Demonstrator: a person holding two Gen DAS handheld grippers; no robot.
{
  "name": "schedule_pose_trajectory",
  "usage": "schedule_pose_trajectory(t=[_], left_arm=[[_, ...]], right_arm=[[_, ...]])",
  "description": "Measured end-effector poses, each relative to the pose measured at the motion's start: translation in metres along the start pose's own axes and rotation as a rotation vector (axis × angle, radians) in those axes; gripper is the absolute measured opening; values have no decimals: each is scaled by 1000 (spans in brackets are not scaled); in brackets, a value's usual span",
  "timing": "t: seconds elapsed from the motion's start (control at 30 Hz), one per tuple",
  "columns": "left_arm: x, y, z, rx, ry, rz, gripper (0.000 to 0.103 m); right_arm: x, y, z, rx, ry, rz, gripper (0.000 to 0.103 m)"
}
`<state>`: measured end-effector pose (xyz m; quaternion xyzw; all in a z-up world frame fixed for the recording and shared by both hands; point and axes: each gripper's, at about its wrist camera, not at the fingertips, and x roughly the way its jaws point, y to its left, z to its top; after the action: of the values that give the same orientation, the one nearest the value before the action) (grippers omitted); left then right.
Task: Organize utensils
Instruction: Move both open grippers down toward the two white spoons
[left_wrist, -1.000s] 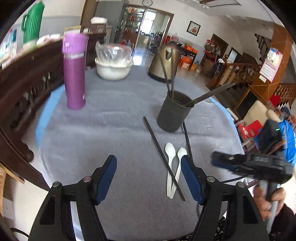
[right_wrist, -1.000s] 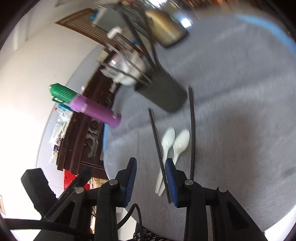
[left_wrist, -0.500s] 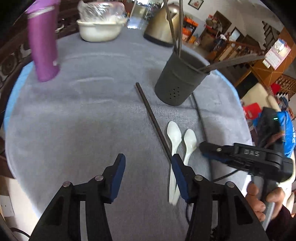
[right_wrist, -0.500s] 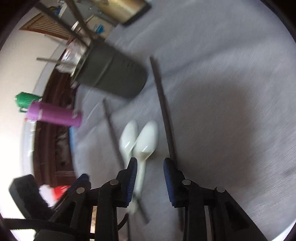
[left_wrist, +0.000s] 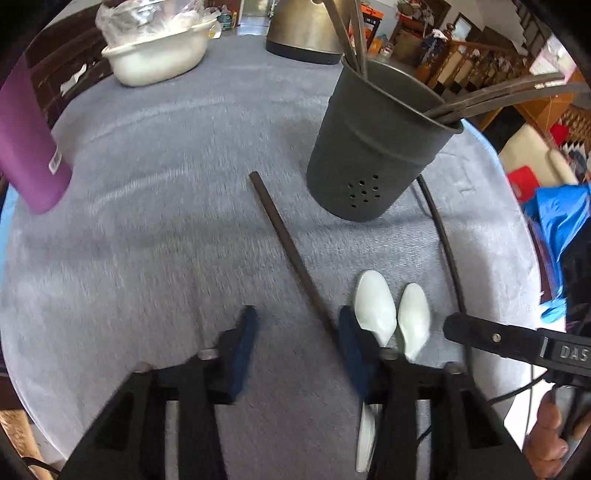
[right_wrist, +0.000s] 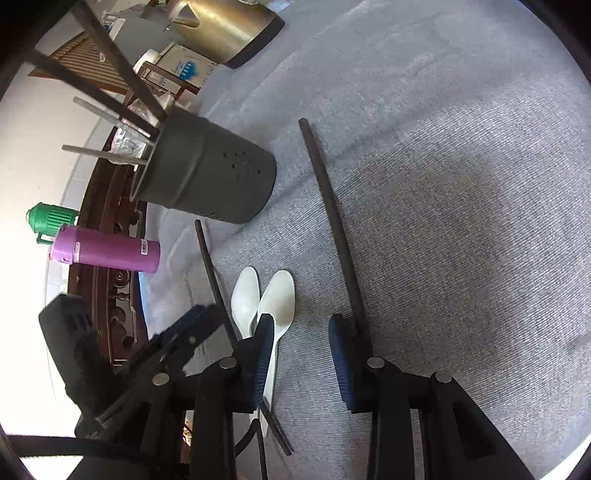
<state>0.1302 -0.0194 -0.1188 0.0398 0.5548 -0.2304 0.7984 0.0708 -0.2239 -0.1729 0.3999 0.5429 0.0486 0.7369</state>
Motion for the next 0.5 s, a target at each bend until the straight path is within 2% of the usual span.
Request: schedule_pose_trajectory(t=[0.03, 0.07, 0.13, 0.23, 0.3, 0.33, 0.4, 0.43, 0.47, 0.5], left_arm=[[1, 0, 1, 14, 4, 13, 21], [2, 0, 3, 26, 8, 23, 14], [3, 5, 6, 43, 26, 17, 9], [1, 14, 9, 57, 50, -3, 9], [-3, 19, 8, 54, 52, 1, 9], [-5, 20, 8, 52, 50, -1, 9], [-14, 23, 4, 50, 32, 8, 9], [-21, 24, 2, 51, 14, 13, 9], [-27, 24, 0, 53, -3, 15, 9], [-34, 23, 0, 57, -23, 16, 9]], right_arm=[[4, 4, -1, -2, 7, -3, 34], [9, 10, -1, -8, 11, -9, 34], [10, 17, -3, -29, 14, -38, 35], [13, 30, -3, -77, 8, -104, 37], [17, 41, -3, -120, 11, -134, 47], [20, 47, -5, -142, 11, -134, 57], [23, 57, -9, -205, 1, -186, 57], [25, 63, -12, -248, -14, -220, 53], [28, 68, -15, -305, -30, -267, 33], [31, 71, -17, -350, -36, -312, 31]])
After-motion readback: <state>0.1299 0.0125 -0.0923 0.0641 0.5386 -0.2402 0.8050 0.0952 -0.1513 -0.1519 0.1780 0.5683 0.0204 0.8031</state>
